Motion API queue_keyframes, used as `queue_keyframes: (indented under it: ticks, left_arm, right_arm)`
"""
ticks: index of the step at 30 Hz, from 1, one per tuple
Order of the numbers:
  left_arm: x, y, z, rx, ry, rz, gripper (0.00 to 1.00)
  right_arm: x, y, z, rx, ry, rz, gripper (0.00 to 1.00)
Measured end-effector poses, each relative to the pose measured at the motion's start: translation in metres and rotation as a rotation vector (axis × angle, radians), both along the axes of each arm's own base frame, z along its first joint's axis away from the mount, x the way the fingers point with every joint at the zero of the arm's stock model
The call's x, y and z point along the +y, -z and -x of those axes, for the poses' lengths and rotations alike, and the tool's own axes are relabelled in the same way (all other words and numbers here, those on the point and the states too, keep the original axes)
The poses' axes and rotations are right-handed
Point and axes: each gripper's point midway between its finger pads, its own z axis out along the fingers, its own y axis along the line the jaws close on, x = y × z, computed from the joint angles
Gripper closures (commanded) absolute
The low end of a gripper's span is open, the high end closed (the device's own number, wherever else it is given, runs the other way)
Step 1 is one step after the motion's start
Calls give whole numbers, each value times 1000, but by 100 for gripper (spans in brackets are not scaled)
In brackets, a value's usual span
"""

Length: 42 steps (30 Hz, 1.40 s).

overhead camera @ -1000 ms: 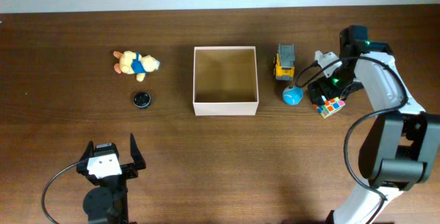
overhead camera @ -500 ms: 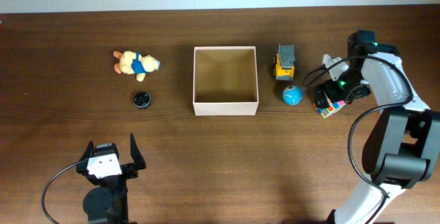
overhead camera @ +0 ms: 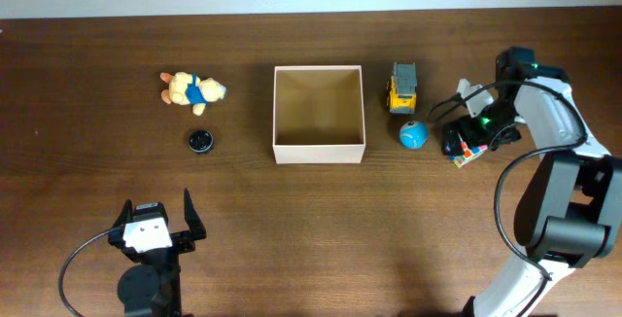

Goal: Pack container
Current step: 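Close the right gripper on the Rubik's cube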

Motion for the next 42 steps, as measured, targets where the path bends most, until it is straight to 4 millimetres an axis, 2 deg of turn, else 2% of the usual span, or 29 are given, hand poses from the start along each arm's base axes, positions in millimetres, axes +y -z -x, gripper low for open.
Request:
queue_keyframes:
  ticks: [5,10,18,25,33,38,42]
  left_arm:
    - [0,0,0,0,0,0,1]
    - [0,0,0,0,0,0,1]
    - [0,0,0,0,-1,0,1]
    - [0,0,0,0,-1,0,1]
    - [0,0,0,0,0,0,1]
    - [0,0,0,0,0,0,1]
    - [0,0,0,0,0,0,1]
  right_arm:
    - [3,13,10,25,0,-9,5]
    - [4,19,14,35,0,-15,14]
    - [-1,20,4,-6,0,11,20]
    - [-5,20,-5,-43,-2,30,31]
    - [-7,20,-6,-45,0,42,42]
    - [-10,20,-6,-43,1,61,54]
    - [-11,20,-6,-45,1,65,57]
